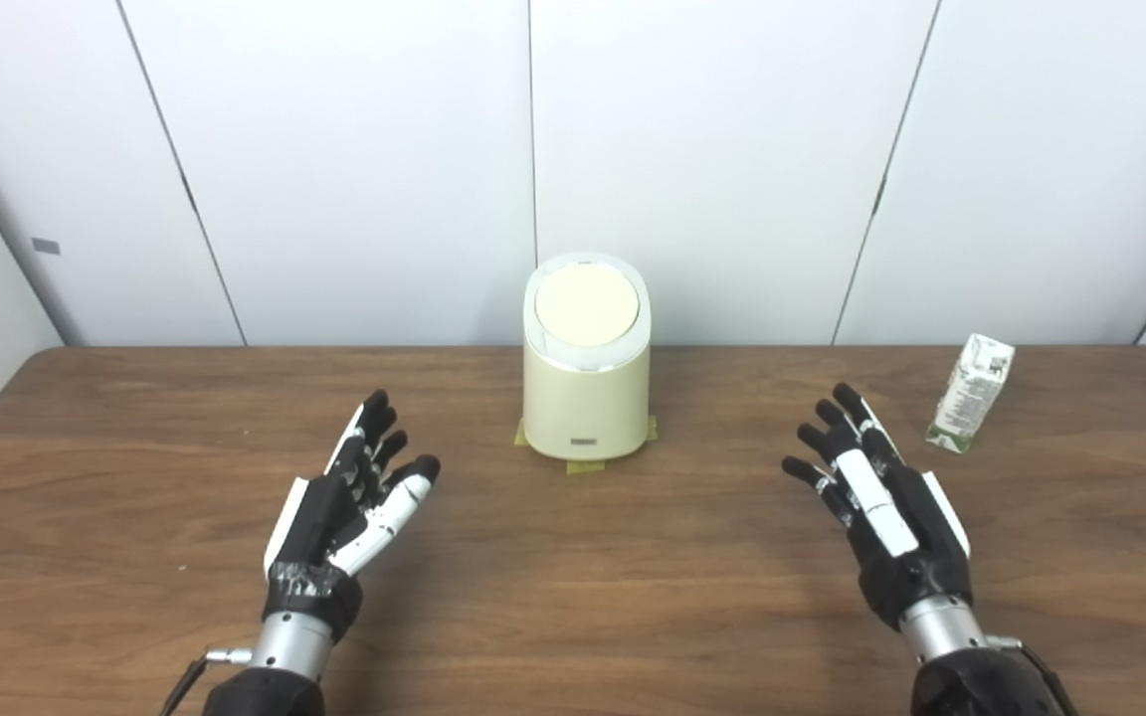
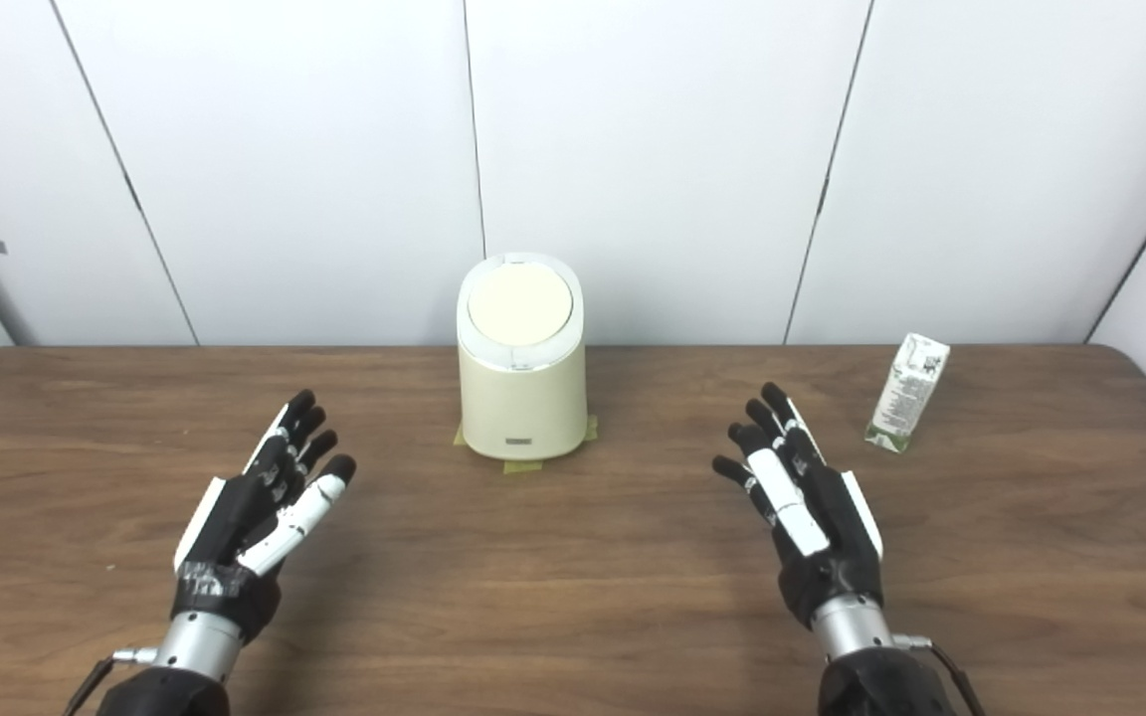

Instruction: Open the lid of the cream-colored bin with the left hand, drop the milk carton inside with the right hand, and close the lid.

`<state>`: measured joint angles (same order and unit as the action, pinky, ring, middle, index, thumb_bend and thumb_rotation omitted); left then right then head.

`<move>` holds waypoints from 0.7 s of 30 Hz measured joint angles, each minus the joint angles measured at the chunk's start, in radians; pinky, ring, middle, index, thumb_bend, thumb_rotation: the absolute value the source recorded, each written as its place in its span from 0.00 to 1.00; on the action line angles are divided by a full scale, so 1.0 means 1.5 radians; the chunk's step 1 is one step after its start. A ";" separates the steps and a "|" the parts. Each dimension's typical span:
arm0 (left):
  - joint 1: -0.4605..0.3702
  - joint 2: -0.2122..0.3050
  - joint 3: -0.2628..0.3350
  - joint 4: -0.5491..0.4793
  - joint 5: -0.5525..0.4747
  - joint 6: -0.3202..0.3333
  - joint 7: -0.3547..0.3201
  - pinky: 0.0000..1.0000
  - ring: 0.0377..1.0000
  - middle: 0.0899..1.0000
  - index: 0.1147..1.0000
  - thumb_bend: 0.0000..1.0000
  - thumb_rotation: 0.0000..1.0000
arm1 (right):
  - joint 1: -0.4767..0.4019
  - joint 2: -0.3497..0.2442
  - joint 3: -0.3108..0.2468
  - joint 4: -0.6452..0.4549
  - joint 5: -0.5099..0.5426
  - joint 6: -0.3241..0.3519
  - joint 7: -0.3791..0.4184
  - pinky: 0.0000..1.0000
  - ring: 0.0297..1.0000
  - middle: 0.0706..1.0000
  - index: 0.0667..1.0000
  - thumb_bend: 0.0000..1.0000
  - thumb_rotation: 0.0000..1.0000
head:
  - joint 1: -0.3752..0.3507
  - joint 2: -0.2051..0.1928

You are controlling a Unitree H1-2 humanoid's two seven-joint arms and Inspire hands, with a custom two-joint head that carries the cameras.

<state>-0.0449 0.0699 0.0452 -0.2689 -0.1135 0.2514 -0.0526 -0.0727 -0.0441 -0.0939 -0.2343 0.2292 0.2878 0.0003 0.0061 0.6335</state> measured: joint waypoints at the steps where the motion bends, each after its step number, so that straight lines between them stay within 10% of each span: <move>1: 0.000 0.000 -0.001 0.000 0.001 0.000 0.000 0.89 0.96 1.00 1.00 0.53 0.28 | 0.000 0.000 0.000 0.000 0.001 0.000 0.000 0.80 0.91 0.95 0.95 0.68 0.57 | 0.002 -0.001; 17: 0.000 -0.002 -0.002 0.000 0.009 0.003 0.005 0.88 0.95 0.98 1.00 0.53 0.30 | -0.001 -0.001 0.002 0.001 -0.001 0.000 0.001 0.79 0.91 0.95 0.96 0.67 0.58 | 0.008 -0.008; 21: -0.008 0.016 -0.031 -0.009 0.105 0.017 0.020 0.89 0.92 0.94 0.99 0.56 0.39 | -0.001 -0.002 0.002 0.001 -0.001 0.000 0.001 0.79 0.90 0.94 0.95 0.69 0.58 | 0.008 -0.005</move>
<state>-0.0572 0.0936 -0.0008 -0.2824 0.0436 0.2775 -0.0230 -0.0745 -0.0464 -0.0912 -0.2332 0.2274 0.2878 0.0023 0.0184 0.6259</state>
